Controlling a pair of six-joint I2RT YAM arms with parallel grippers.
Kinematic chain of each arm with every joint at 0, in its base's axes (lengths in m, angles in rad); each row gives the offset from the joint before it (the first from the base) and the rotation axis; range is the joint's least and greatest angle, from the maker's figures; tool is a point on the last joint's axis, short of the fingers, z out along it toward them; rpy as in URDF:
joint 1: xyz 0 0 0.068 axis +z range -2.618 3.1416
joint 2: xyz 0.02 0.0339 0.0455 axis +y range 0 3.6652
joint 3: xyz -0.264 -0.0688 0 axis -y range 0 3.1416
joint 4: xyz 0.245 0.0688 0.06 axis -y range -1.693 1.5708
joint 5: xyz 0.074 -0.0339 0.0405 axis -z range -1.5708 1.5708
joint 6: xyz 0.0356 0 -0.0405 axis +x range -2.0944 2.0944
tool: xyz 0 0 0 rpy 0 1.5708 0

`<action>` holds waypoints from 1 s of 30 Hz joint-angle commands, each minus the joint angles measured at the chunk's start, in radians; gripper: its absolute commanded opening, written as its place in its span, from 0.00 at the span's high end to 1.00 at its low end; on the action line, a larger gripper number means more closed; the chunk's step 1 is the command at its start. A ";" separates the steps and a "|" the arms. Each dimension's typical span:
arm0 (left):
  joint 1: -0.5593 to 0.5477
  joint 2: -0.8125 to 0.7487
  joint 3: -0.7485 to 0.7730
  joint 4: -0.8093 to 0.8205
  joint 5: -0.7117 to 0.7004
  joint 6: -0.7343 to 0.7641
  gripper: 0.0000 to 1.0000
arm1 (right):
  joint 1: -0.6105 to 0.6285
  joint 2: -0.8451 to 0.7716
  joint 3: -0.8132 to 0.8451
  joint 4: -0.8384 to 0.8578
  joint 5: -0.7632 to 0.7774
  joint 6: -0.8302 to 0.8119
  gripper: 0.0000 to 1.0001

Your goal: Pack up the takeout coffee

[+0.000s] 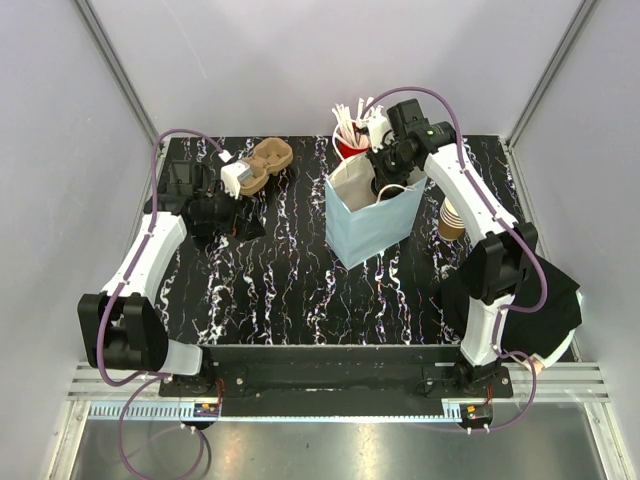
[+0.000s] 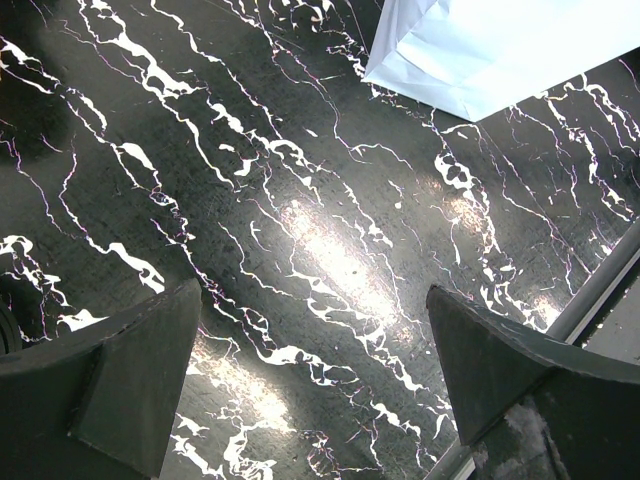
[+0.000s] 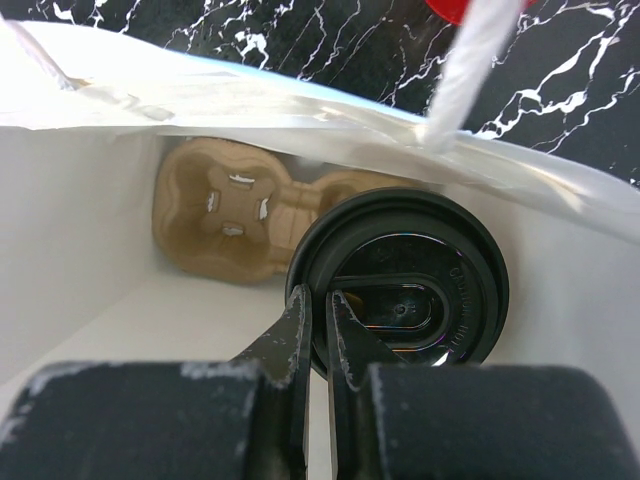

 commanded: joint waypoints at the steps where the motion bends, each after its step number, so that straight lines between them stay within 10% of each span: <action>1: 0.006 -0.032 -0.002 0.039 0.036 -0.001 0.01 | -0.007 -0.059 -0.006 0.051 -0.028 -0.006 1.00; 30: 0.008 -0.026 -0.002 0.040 0.039 0.001 0.01 | -0.020 -0.064 -0.101 0.130 -0.053 -0.009 1.00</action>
